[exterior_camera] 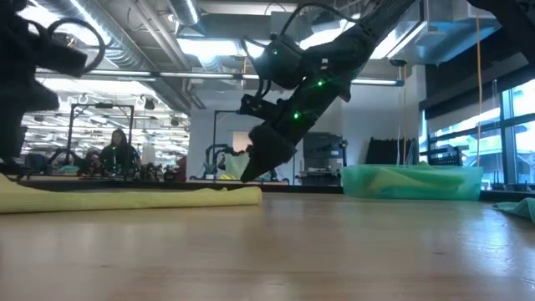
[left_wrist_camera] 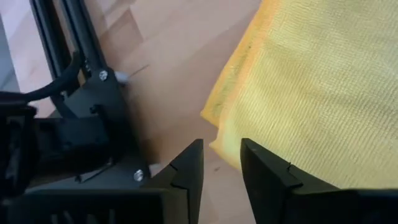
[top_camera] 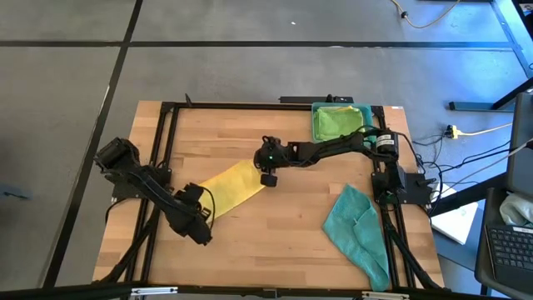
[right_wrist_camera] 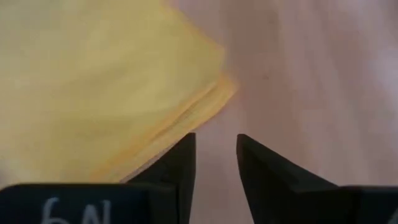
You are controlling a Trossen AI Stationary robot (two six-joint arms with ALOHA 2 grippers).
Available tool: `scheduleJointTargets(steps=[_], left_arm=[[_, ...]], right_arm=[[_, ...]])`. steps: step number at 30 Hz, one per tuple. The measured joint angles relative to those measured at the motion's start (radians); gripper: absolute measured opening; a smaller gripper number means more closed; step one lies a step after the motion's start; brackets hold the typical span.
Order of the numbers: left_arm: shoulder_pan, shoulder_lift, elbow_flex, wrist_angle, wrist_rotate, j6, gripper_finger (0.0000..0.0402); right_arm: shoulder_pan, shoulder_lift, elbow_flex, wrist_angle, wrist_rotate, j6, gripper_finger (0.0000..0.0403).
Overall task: Fold microfiber towels
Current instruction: Fold the yellow microfiber cloth
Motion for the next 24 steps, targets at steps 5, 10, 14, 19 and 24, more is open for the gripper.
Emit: scheduleJointTargets(steps=[5,10,14,19,24], left_arm=[[-0.017,-0.119,0.003,-0.008,0.021,-0.068,0.0095],[-0.076,-0.211,0.031,0.07,-0.104,-0.086,0.0095],[-0.104,-0.214,0.032,0.136,-0.053,-0.007,0.0095],[-0.152,-0.214,0.037,0.129,0.034,-0.154,0.0095],[-0.17,-0.194,0.038,0.169,0.013,-0.117,0.0095]], right_arm=[[0.002,-0.048,0.005,-0.123,-0.283,0.22,0.0119],[0.036,-0.065,0.006,-0.165,-0.534,0.086,0.0119],[0.084,-0.057,0.006,-0.178,-0.531,-0.095,0.0119],[0.104,-0.059,0.006,-0.211,-0.372,-0.01,0.0119],[0.126,-0.059,0.006,-0.204,-0.311,-0.207,0.0119]])
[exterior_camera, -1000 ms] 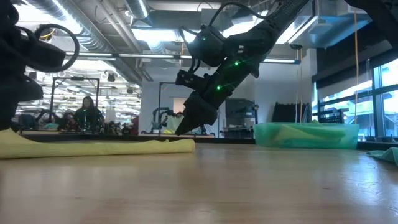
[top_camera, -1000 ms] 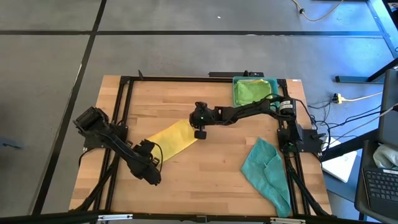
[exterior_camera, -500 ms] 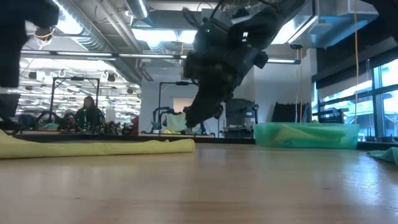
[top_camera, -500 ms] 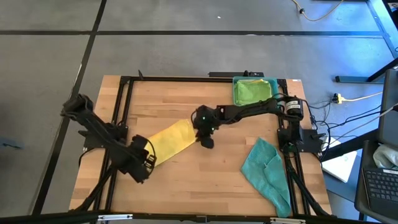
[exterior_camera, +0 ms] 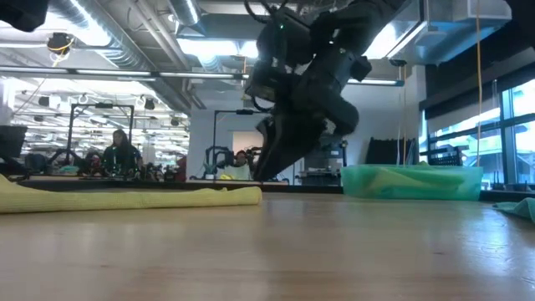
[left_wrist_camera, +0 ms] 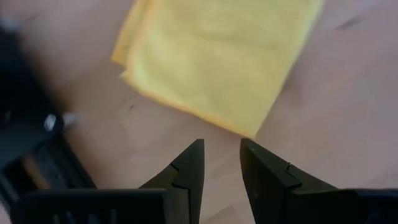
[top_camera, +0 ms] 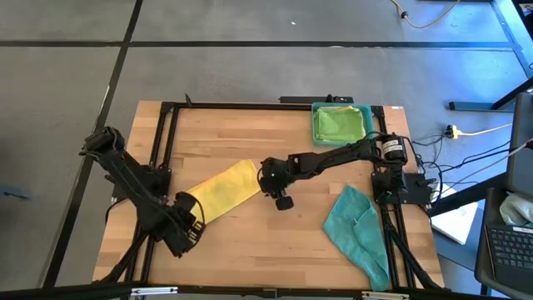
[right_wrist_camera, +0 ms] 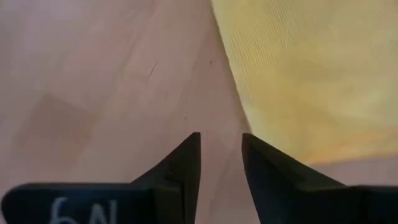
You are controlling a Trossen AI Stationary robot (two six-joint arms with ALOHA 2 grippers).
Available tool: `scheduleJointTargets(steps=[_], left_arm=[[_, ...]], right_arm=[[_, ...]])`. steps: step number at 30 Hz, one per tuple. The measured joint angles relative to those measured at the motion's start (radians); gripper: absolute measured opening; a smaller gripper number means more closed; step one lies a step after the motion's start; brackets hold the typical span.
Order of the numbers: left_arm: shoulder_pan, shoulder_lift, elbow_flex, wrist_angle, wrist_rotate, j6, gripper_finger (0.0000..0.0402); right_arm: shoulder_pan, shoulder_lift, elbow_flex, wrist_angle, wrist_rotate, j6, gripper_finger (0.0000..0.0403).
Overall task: Fold microfiber towels
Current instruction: Fold the yellow microfiber cloth
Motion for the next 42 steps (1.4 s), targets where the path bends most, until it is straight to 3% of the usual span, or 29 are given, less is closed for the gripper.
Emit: scheduleJointTargets(steps=[4,10,14,19,27,33,42], left_arm=[[0.011,0.03,0.0,0.069,-0.002,0.192,0.0095],[0.041,0.079,-0.002,0.136,-0.004,0.364,0.0095],[0.063,0.123,-0.017,0.166,-0.006,0.481,0.0111],[0.1,0.159,-0.048,0.257,-0.007,0.604,0.0159],[0.157,0.209,-0.121,0.341,0.022,0.673,0.0223],[0.193,0.209,-0.149,0.38,0.05,0.717,0.023],[0.252,0.209,-0.158,0.402,0.18,0.84,0.023]], right_arm=[[0.01,0.0,0.0,0.039,0.059,-0.185,0.012],[0.008,0.0,0.0,0.076,0.067,-0.249,0.012],[0.008,0.0,0.0,0.068,0.049,-0.203,0.012],[0.014,-0.001,0.0,0.0,0.048,-0.146,0.012],[0.042,-0.002,0.016,-0.079,0.048,-0.041,0.012],[0.053,-0.002,0.112,-0.202,0.048,0.036,0.012],[0.052,-0.003,0.206,-0.216,0.048,0.037,0.012]])
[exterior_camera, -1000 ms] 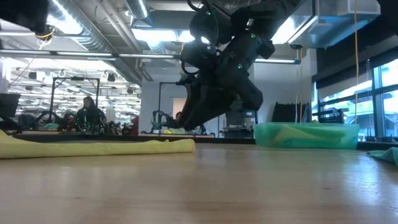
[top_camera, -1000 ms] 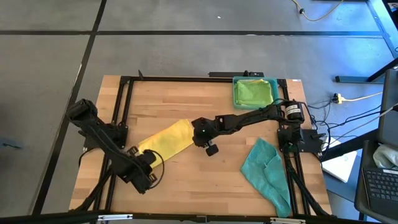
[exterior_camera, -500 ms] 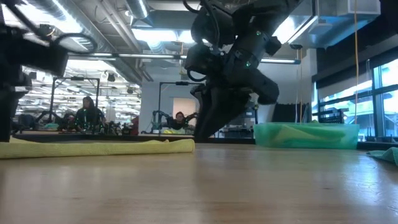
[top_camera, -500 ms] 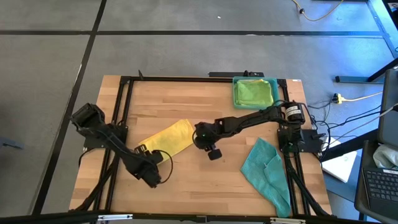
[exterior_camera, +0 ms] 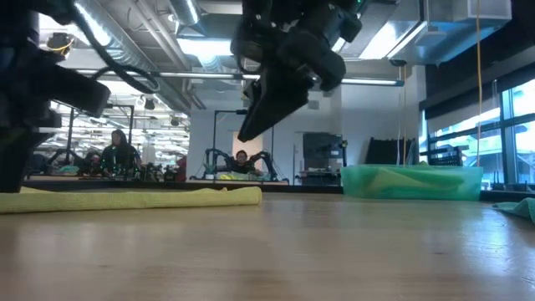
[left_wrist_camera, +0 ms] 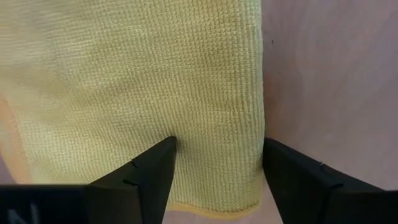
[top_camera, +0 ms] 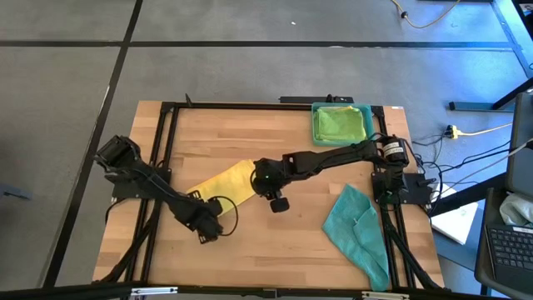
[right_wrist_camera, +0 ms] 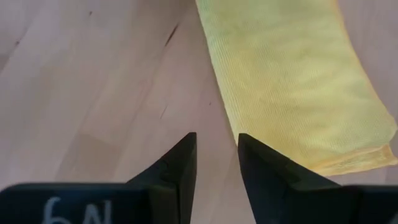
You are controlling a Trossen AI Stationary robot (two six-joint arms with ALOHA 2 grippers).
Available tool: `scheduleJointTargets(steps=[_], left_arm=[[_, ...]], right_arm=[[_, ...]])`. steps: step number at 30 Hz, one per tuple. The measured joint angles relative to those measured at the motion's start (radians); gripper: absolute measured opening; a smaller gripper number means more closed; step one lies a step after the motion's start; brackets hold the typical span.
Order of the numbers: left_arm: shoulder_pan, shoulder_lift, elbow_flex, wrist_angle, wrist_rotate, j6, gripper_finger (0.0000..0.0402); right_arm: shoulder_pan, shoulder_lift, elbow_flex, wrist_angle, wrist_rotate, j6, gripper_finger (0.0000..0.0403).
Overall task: Fold microfiber towels
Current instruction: Fold the yellow microfiber cloth
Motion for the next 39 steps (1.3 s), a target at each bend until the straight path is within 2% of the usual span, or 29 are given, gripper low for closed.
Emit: scheduleJointTargets(steps=[6,11,16,21,24,27,29,33,39], left_arm=[[0.049,0.002,-0.001,0.006,0.097,0.008,0.0231],[0.101,0.001,-0.003,0.03,0.121,-0.011,0.0231],[0.192,0.001,-0.002,0.066,0.14,-0.047,0.0231],[0.275,0.002,-0.003,0.284,0.088,-0.053,0.0231],[0.315,0.008,-0.003,0.468,0.053,-0.115,0.0231],[0.355,0.013,-0.008,0.567,0.021,-0.179,0.0231],[0.381,0.011,-0.003,0.576,0.014,-0.189,0.0231],[0.409,-0.031,0.019,0.492,0.041,-0.095,0.0227],[0.416,-0.166,0.021,0.367,0.028,0.04,0.0224]], right_arm=[[0.0,0.0,0.032,-0.029,-0.002,0.09,0.012],[0.0,0.0,0.04,-0.05,-0.051,0.189,0.0119],[0.0,0.0,0.04,-0.218,-0.062,0.213,0.0119],[-0.007,0.0,0.04,-0.435,-0.128,0.188,0.0119],[-0.015,-0.007,0.04,-0.53,-0.178,0.205,0.0119],[-0.021,-0.027,0.029,-0.579,-0.188,0.237,0.0119],[-0.021,-0.058,0.003,-0.566,-0.192,0.246,0.0119],[-0.021,-0.154,-0.092,-0.455,-0.193,0.301,0.0119],[-0.017,-0.274,-0.252,-0.219,-0.194,0.423,0.0119]])
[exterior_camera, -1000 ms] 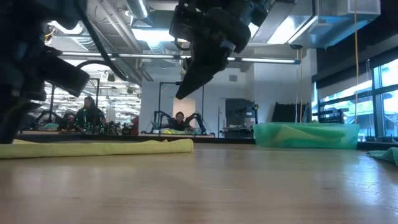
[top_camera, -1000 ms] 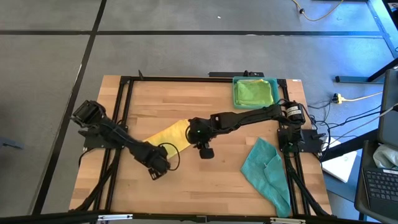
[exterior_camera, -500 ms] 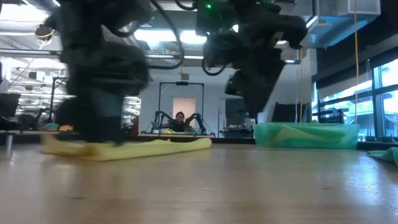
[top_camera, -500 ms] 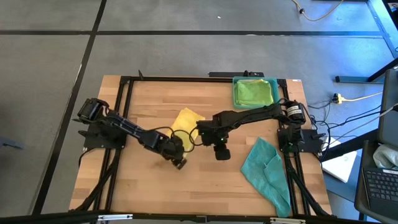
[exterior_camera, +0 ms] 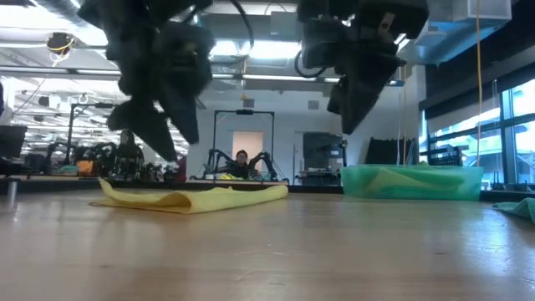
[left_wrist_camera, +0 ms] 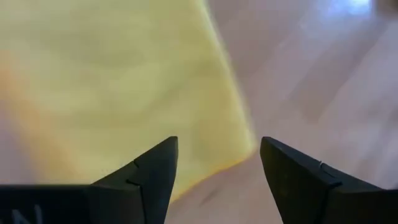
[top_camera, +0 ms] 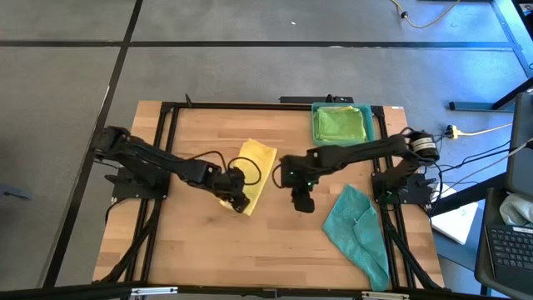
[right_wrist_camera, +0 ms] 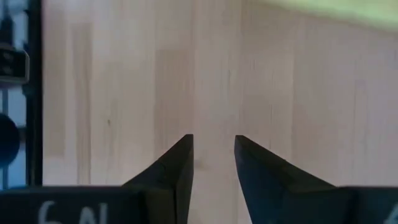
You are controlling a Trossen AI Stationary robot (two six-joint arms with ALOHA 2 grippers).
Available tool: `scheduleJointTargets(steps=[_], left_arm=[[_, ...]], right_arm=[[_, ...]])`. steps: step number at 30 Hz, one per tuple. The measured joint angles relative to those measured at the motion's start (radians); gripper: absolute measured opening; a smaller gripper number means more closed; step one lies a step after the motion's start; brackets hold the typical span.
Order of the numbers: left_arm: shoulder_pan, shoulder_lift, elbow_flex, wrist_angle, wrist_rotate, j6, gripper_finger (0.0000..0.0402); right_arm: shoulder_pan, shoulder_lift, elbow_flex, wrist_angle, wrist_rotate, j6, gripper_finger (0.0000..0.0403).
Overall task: Fold microfiber towels
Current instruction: Fold the yellow microfiber cloth
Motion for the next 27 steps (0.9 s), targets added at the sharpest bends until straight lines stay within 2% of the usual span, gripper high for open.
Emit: scheduleJointTargets(steps=[2,6,8,11,14,19,22,27], left_arm=[[-0.015,-0.039,0.0,-0.098,-0.023,0.094,0.0224],[-0.085,-0.067,0.0,-0.292,-0.07,0.322,0.0224],[-0.111,-0.071,0.0,-0.378,-0.079,0.344,0.0224],[-0.129,-0.072,0.0,-0.456,-0.082,0.244,0.0224],[-0.131,-0.072,0.0,-0.446,-0.083,0.142,0.0224],[-0.087,-0.073,0.0,-0.34,0.02,0.015,0.0224],[-0.055,-0.093,-0.003,-0.336,0.079,-0.048,0.0224],[0.027,-0.227,-0.102,-0.302,0.169,-0.151,0.0224]], right_arm=[[0.014,-0.022,-0.041,0.108,0.007,-0.013,0.0119],[0.062,-0.03,-0.097,0.326,0.012,-0.144,0.0119],[0.079,-0.026,-0.103,0.389,0.037,-0.161,0.0119],[0.091,-0.025,-0.105,0.409,0.107,-0.142,0.0119],[0.096,-0.024,-0.106,0.414,0.171,-0.083,0.0119],[0.096,-0.024,-0.106,0.406,0.177,0.027,0.0119],[0.096,-0.024,-0.106,0.406,0.176,0.102,0.0119],[0.112,-0.024,-0.106,0.406,0.176,0.176,0.0119]])
